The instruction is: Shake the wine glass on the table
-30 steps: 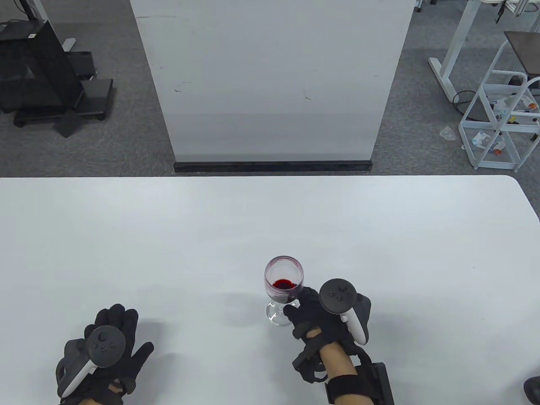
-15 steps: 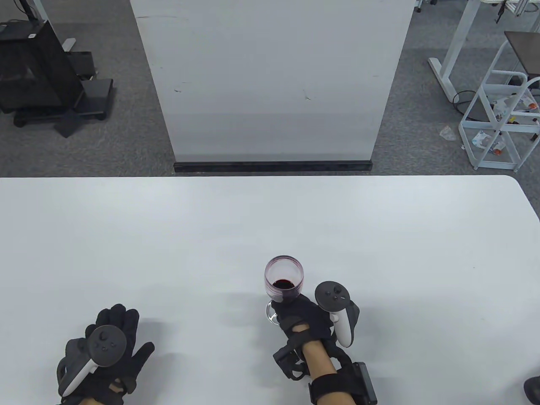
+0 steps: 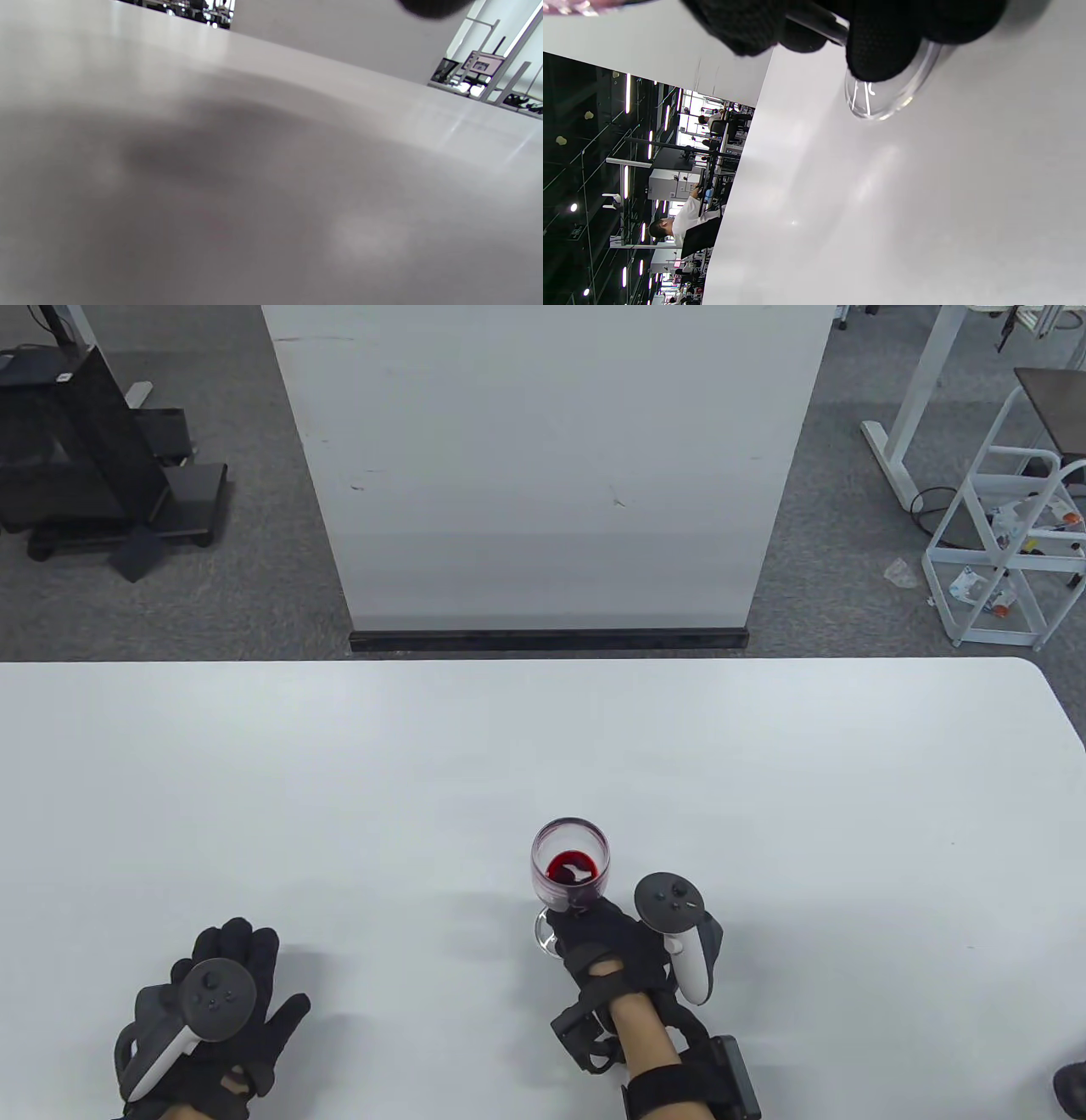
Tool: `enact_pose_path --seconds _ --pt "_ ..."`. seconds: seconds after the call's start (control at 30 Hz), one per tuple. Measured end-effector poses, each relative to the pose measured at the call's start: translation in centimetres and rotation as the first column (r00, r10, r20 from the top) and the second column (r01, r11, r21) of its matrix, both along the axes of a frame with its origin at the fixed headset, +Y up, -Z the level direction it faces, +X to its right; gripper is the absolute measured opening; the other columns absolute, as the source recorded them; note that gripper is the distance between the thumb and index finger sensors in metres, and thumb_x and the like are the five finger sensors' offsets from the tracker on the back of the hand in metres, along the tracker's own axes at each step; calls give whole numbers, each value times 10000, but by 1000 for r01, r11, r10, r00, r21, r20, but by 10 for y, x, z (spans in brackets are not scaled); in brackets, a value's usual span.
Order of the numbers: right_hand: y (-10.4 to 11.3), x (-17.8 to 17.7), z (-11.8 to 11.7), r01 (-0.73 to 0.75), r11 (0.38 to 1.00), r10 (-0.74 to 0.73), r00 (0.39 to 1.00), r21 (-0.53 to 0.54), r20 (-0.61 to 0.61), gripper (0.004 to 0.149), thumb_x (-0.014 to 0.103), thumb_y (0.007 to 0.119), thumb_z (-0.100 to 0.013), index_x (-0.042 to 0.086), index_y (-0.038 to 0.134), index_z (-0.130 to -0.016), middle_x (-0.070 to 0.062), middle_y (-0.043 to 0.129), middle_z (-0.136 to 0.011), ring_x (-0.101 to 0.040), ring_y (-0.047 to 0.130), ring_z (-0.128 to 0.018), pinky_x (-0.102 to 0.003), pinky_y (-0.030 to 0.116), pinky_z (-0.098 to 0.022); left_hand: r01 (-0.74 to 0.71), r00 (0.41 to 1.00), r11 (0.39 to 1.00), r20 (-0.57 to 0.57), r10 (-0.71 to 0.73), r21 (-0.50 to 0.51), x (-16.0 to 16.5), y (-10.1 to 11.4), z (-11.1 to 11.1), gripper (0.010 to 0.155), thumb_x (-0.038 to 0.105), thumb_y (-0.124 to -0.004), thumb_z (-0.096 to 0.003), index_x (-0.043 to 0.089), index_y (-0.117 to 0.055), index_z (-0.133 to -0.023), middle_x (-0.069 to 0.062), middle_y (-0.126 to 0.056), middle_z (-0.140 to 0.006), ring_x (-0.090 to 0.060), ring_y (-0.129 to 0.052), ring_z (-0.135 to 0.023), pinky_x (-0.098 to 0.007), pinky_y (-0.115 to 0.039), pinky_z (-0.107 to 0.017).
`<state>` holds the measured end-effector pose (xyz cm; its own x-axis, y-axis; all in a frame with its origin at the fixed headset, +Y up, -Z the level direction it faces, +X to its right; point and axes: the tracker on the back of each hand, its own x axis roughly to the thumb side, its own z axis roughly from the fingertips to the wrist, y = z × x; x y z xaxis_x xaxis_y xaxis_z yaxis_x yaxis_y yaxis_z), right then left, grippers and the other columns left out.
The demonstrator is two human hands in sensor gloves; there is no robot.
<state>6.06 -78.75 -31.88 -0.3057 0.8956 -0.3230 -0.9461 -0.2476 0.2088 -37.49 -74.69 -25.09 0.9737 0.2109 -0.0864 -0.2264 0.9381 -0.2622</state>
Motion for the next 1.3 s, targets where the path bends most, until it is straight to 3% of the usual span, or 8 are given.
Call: enact_pose_path --seconds 0.2,0.33,0.47,0.57,0.73,0.87,1.0,1.3 --pt "-6 2 0 27 1000 -27 1000 -10 -5 559 402 728 -535 215 519 -1019 -85 481 -1105 -239 767 -746 -400 734 -507 2 1000 1000 -1 -2 5 0 0 0 794 657 -530 -433 368 -111 -1042 60 50 -1129 -237 87 -1039 -451 8 -746" --pt "-2 7 -1 5 1000 -5 1000 -5 -24 548 419 788 -501 178 638 -969 -109 587 -1066 -284 823 -687 -426 762 -454 3 1000 1000 0 -3 6 0 0 1 796 657 -530 -432 367 -110 -1043 61 52 -1129 -236 89 -1038 -451 8 -746" --pt "-6 4 1 40 999 -40 999 -13 -7 575 417 723 -535 209 511 -1027 -91 470 -1111 -248 769 -756 -413 735 -510 2 1000 1000 -1 -2 5 0 0 0 794 657 -531 -432 370 -110 -1041 62 53 -1128 -235 90 -1039 -451 10 -746" --pt "-1 7 0 36 999 -37 999 -24 -27 562 408 783 -507 167 614 -986 -121 553 -1078 -298 811 -702 -418 760 -429 7 1000 1000 1 -7 6 0 0 1 794 656 -532 -432 370 -111 -1041 62 51 -1128 -235 89 -1039 -451 8 -746" --pt "-6 5 3 60 998 -61 998 -24 -14 585 411 732 -531 202 507 -1030 -95 453 -1115 -251 755 -765 -412 734 -490 7 1000 1000 2 -7 8 0 0 1 795 656 -532 -432 369 -111 -1042 63 52 -1128 -235 90 -1039 -451 10 -745" --pt "-1 8 2 9 1000 -9 999 -18 -41 556 412 772 -514 176 601 -988 -111 540 -1085 -280 798 -715 -423 751 -455 16 1000 1000 6 -16 7 1 0 2 792 655 -532 -432 370 -113 -1041 63 49 -1129 -234 88 -1039 -450 10 -745" --pt "-4 5 4 9 1000 -9 1000 -13 -25 584 408 730 -532 206 499 -1029 -93 446 -1116 -235 753 -763 -422 726 -499 12 1000 1000 4 -12 7 1 -1 2 794 655 -533 -432 369 -111 -1042 63 49 -1129 -235 89 -1039 -451 11 -745" --pt "-1 7 4 8 1000 -8 1000 -14 -10 564 399 735 -530 189 541 -1015 -103 475 -1107 -258 775 -735 -431 736 -474 8 1000 1000 3 -8 5 0 0 2 794 655 -533 -432 369 -111 -1041 64 50 -1129 -234 90 -1039 -450 11 -745"
